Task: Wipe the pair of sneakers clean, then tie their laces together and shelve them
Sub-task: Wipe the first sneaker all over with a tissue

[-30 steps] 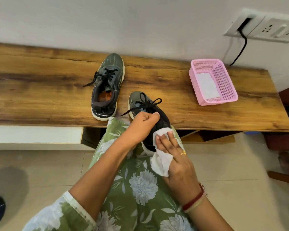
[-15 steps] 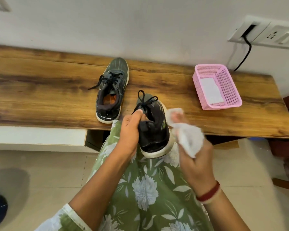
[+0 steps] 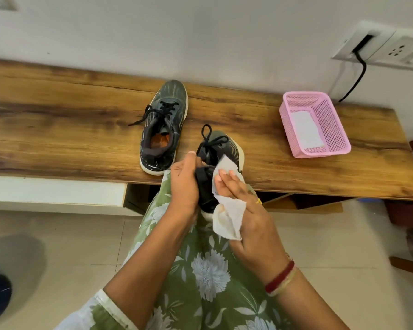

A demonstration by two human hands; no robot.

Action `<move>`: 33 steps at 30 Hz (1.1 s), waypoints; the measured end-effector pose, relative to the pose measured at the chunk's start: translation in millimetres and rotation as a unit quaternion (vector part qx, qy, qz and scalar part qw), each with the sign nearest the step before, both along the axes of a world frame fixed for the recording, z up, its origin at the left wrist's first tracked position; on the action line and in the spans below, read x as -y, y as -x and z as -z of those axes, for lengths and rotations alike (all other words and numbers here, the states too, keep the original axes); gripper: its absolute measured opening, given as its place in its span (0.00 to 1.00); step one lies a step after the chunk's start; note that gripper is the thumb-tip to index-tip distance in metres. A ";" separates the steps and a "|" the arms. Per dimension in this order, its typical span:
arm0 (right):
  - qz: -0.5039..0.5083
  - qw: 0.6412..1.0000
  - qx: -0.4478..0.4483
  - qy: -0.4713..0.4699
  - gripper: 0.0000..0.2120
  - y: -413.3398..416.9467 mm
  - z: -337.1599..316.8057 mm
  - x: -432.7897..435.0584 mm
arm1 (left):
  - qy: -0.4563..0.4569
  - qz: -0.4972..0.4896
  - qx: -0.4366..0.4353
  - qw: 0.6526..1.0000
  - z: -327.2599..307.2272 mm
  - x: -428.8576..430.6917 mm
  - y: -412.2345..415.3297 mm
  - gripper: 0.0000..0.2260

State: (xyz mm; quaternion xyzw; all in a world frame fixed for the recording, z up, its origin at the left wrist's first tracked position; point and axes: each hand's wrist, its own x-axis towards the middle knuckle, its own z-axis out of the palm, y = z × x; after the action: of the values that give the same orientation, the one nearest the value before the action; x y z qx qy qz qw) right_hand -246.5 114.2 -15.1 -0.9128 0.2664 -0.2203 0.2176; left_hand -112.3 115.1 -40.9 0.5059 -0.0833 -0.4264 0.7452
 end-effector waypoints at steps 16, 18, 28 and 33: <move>0.243 0.750 0.340 -0.513 0.15 27.0 -1.0 13.4 | -0.057 -0.003 0.058 0.997 43.2 -29.9 12.3 0.22; 0.323 0.621 0.440 -0.562 0.21 28.4 1.8 19.2 | -0.073 0.015 0.083 0.994 50.4 -32.8 10.3 0.21; 0.342 0.543 0.470 -0.606 0.21 11.9 0.6 26.3 | -0.124 0.206 0.234 0.942 32.5 -83.0 10.6 0.25; 0.322 0.541 0.500 -0.595 0.22 16.9 -4.5 22.1 | -0.197 0.276 0.482 0.808 35.3 -91.7 1.9 0.25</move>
State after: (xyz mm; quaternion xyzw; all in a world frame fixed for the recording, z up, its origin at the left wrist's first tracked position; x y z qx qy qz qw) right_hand -263.4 92.1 -10.7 -0.1682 0.4607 -0.4871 0.7226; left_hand -114.1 206.8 -76.3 0.7379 -0.4819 -0.3228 0.3450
